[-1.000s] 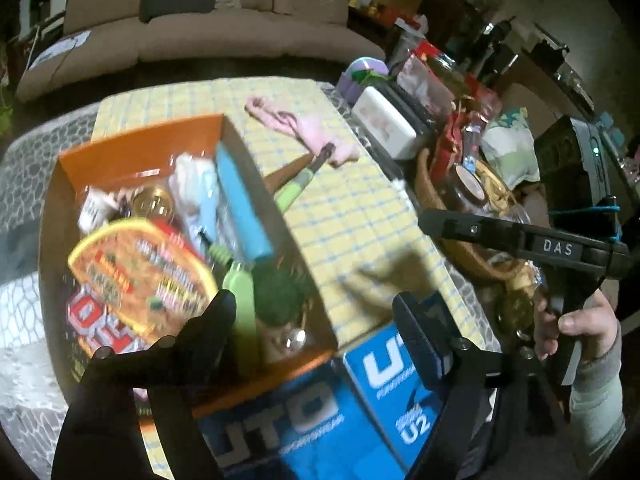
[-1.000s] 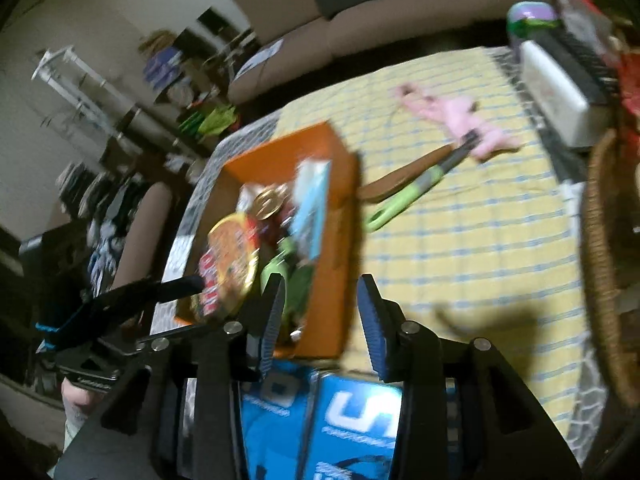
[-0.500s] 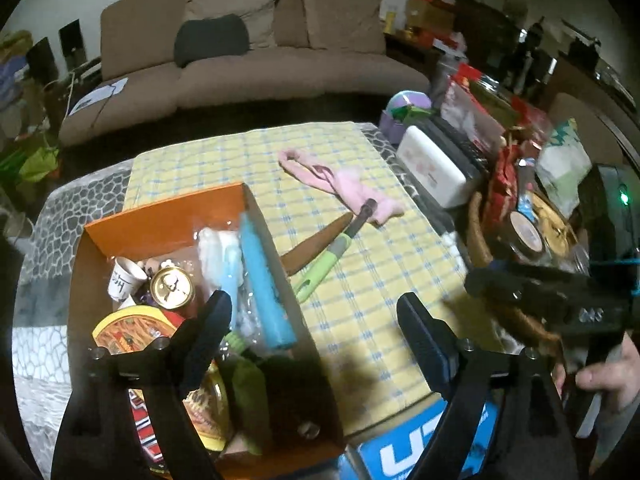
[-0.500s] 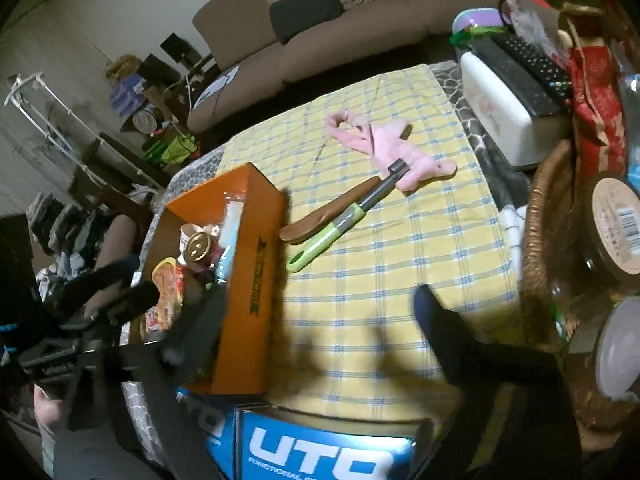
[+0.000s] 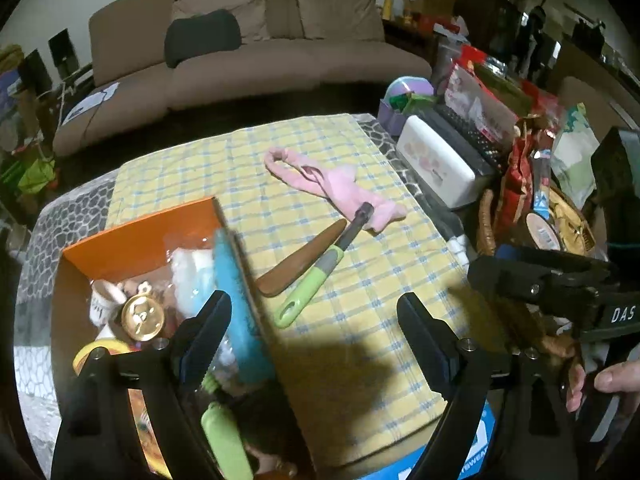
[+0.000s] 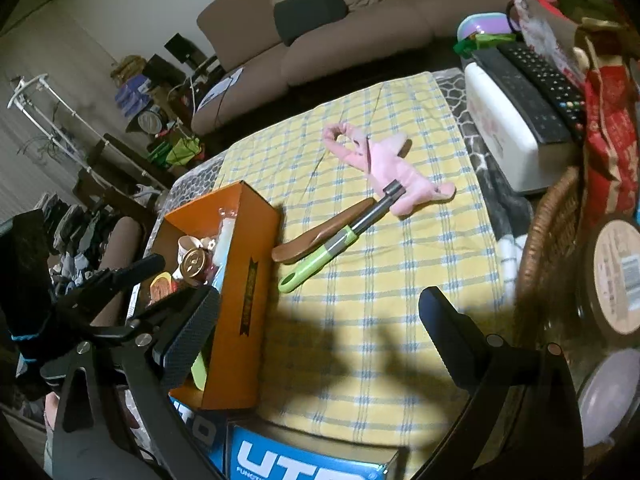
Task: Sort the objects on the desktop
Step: 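Move the right tool to the green-handled tool and grasp its metal neck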
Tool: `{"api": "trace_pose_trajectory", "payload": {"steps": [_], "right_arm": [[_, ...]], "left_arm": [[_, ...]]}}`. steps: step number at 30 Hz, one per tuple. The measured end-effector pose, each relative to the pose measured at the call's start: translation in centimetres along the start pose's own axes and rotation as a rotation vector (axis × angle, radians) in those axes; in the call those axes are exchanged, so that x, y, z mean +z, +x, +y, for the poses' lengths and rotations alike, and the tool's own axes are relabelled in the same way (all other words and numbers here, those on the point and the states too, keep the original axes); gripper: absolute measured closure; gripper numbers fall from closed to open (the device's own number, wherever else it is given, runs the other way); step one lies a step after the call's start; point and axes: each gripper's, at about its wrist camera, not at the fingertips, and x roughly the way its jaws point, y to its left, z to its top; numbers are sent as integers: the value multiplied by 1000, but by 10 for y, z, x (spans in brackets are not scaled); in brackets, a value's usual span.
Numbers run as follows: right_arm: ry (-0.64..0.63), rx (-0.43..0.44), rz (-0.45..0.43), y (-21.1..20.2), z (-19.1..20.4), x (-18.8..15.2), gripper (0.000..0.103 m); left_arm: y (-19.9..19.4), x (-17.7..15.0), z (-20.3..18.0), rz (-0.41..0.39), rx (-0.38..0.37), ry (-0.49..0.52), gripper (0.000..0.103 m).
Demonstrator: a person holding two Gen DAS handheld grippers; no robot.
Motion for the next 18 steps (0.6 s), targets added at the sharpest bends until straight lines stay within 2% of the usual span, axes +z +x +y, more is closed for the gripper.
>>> {"api": "trace_pose_trajectory", "payload": {"steps": [2,6,14,18], "right_arm": [[0,-5,2,6,-5,5,3],[20,-8,14,21,-20,19,0],[12,-89,80,63,-43,66,0],[-25,-125,96,89,-45,84,0]], "left_arm": [[8,5,-2,3,2,7,16],[33,17,-4,43,-19,15,9],[78,37,4,151,-57,4,9],[86,44,8,143,-108,-30,9]]}}
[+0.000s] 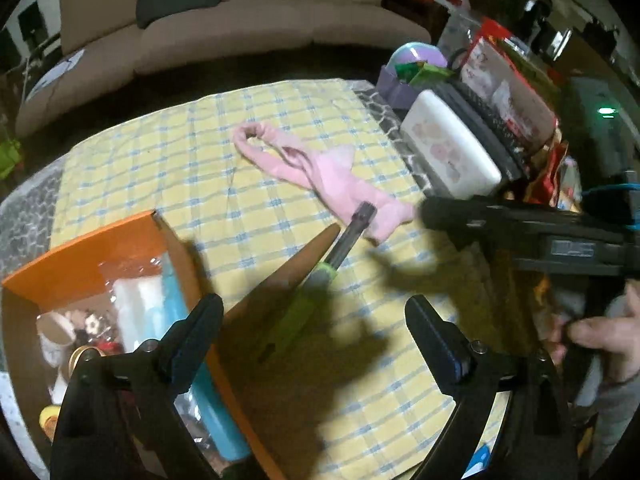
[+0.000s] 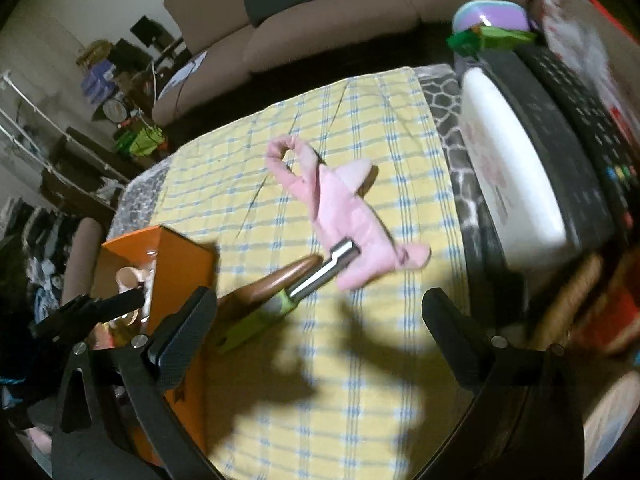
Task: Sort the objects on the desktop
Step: 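Move the right tool to the green-handled tool and grasp its metal neck, then lift the green-handled tool with the right tool while the left tool grasps its handle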
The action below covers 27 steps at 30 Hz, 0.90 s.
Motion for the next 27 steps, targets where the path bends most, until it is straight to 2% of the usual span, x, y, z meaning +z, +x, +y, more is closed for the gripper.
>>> {"api": "trace_pose_trajectory", "payload": {"steps": [3,7,13,17,21,22,23,25,27], "right_arm": [[-1,-1,28,23,-3,4,7],[15,23,36,45,-9,7,37],[-178,-46,4,56,11,10,41],[-321,-137,41,71,30,6,56],[-350,-192,97,93,32,3,59],[-354,-198,102,97,31,2,66],[-358,-207,107,99,29,2,79],[-358,-208,113,97,26,0,80],[-352,-208,82,84,27,-1,80]], "left_arm": [[10,1,-2,19,-16,14,9],[15,-4,-11,37,-41,79,11],[-5,-12,0,0,-155,32,11],[-11,-15,2,-12,-180,33,11],[-13,-20,7,-16,-195,12,11],[-13,-21,9,-15,-196,6,11],[-12,-21,12,-14,-197,-1,11],[-13,-22,16,-17,-200,-9,11],[-16,-24,16,-29,-198,4,11]]}}
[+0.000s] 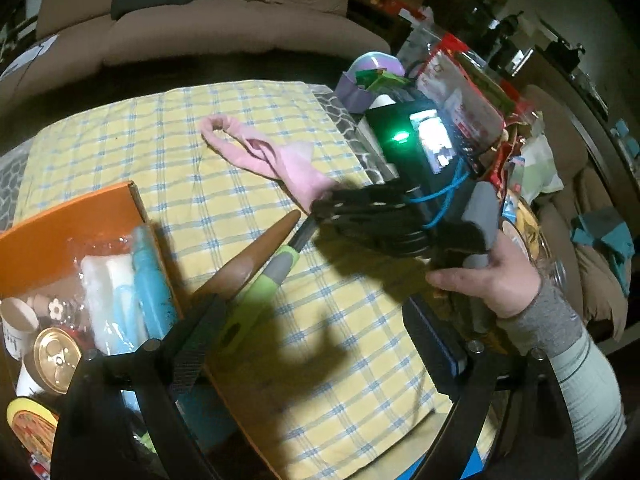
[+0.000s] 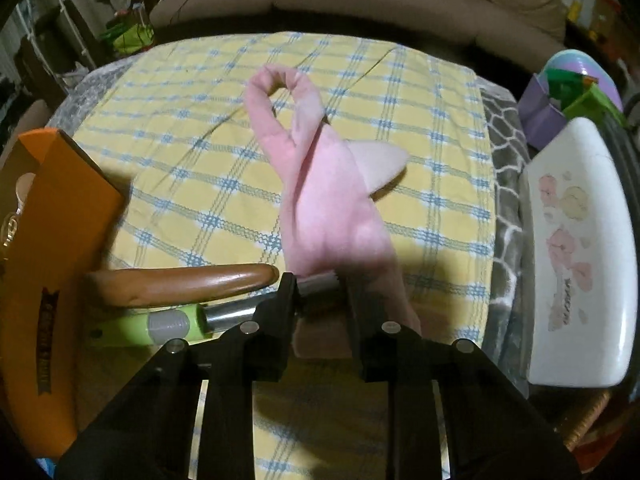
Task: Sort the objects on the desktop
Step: 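Lift the green-handled tool with the right tool while the left tool grasps its handle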
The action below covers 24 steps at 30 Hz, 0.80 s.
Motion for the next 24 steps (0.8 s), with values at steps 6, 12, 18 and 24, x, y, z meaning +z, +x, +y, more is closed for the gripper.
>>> {"api": "trace_pose_trajectory", "payload": {"steps": [6,12,18,24], "right_arm": [[-49,-51,-153,-85,9,-4,80],[-201,-194,-248,-180,48,-8,80],[-321,-249,-265,-256,88,-17,80],[-392,-259,-297,-292,136,-16,80]], "left_arm": [[-9,-12,-22,-63,54,170,11],[-10,-17,-50,-146,251,379,11],[-43,-11,-64,-216,167,379,13],[-80,-19,-67,-164,95,332,80]]}}
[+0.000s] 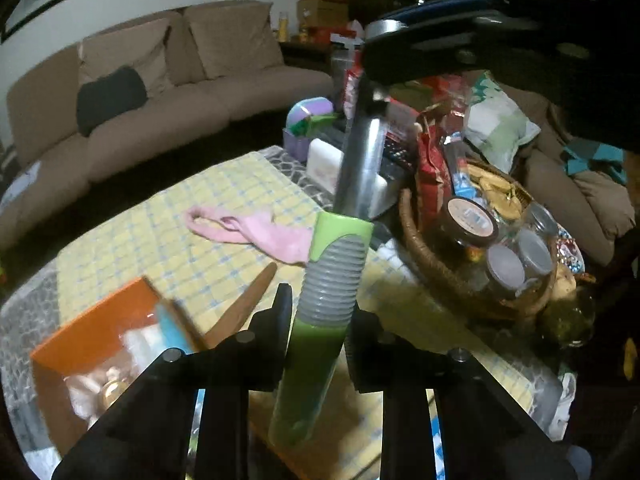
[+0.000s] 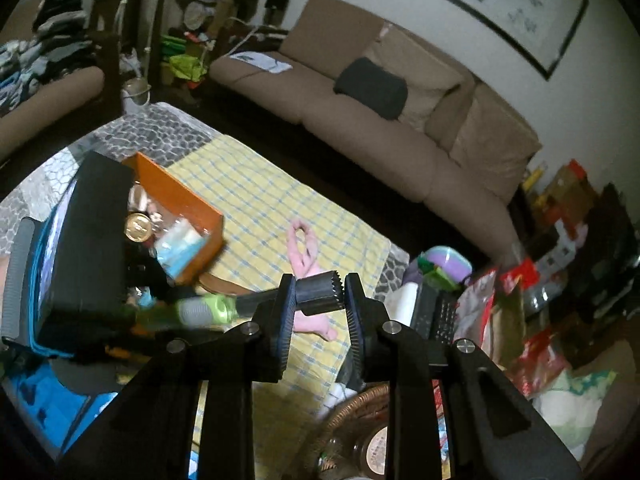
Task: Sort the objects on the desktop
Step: 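Lift the green-handled tool with the right tool while the left tool grasps its handle, then lower the green-handled tool into the orange box and open the left tool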
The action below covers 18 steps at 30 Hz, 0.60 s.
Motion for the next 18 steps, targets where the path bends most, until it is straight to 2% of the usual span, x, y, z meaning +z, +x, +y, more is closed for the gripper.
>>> {"api": "trace_pose_trajectory", "payload": {"steps": [4,8,11,15,18], "right_arm": [[7,30,-42,0,22,28,79],[20,121,-26,35,44,50,79],[-15,154,22,73,70,57,79],[-68,184,90,125,103,57,78],[-137,191,134,154,127,51,78]], "left_arm": [[-33,-8,22,11,-7,-80,80],[-45,-30,52,23,-15,-188,80],[-30,-52,72,42,0,-281,80],[7,-82,96,87,-20,-443,82],[26,-94,103,86,-54,-541,83]]}}
